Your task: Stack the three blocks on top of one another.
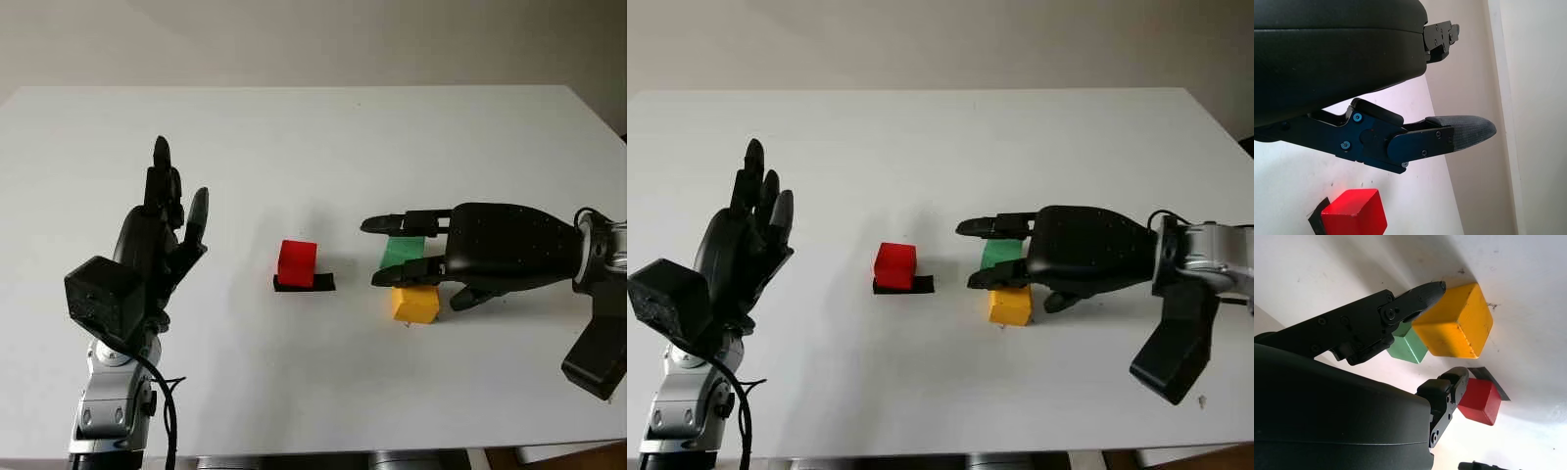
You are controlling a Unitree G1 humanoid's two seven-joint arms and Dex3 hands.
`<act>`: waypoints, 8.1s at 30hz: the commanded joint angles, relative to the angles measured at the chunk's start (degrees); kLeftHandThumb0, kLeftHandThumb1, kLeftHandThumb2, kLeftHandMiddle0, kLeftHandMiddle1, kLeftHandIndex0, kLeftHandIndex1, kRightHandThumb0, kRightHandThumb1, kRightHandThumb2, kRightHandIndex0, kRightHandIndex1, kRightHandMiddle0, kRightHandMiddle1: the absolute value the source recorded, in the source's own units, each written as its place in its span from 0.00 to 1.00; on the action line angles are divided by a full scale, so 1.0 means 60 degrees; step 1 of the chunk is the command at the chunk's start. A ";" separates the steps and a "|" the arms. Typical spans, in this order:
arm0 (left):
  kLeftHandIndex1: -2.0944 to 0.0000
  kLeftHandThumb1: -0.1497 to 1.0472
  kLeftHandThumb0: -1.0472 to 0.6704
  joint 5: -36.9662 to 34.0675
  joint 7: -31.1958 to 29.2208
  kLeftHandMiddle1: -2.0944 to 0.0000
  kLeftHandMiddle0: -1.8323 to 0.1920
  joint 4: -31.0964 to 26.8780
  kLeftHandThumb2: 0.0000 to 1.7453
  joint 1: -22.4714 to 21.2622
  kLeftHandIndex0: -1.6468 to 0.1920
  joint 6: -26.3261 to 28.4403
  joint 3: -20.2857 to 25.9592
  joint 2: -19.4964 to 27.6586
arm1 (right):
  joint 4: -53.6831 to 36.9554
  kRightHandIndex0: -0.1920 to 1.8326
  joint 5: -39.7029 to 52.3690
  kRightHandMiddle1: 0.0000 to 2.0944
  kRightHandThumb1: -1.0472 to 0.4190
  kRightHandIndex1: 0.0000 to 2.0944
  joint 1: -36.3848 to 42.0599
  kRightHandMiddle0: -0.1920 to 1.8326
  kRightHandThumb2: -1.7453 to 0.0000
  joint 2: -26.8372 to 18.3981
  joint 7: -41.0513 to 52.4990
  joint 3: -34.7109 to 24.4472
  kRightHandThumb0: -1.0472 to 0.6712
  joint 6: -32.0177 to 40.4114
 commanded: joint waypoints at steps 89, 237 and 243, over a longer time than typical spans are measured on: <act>0.98 1.00 0.15 0.0206 0.0298 0.98 1.00 -0.0407 0.30 0.0232 1.00 -0.0050 -0.0076 -0.0131 | -0.5500 0.16 1.0353 0.78 0.03 0.02 0.1760 0.18 0.97 0.7093 0.4772 -0.1106 0.39 1.7075; 0.97 1.00 0.16 0.0236 0.0036 0.97 0.99 -0.0836 0.30 0.0658 0.99 0.0134 0.0028 0.0072 | -0.4177 0.19 0.7164 0.65 0.04 0.02 0.2254 0.18 0.97 0.6616 0.4979 -0.0339 0.38 1.3779; 0.97 1.00 0.16 0.0219 0.0002 0.97 0.99 -0.0881 0.30 0.0705 0.99 0.0167 0.0034 0.0096 | -0.4186 0.06 0.7387 0.16 0.11 0.00 0.2201 0.10 0.97 0.6242 0.5821 -0.0295 0.25 1.3537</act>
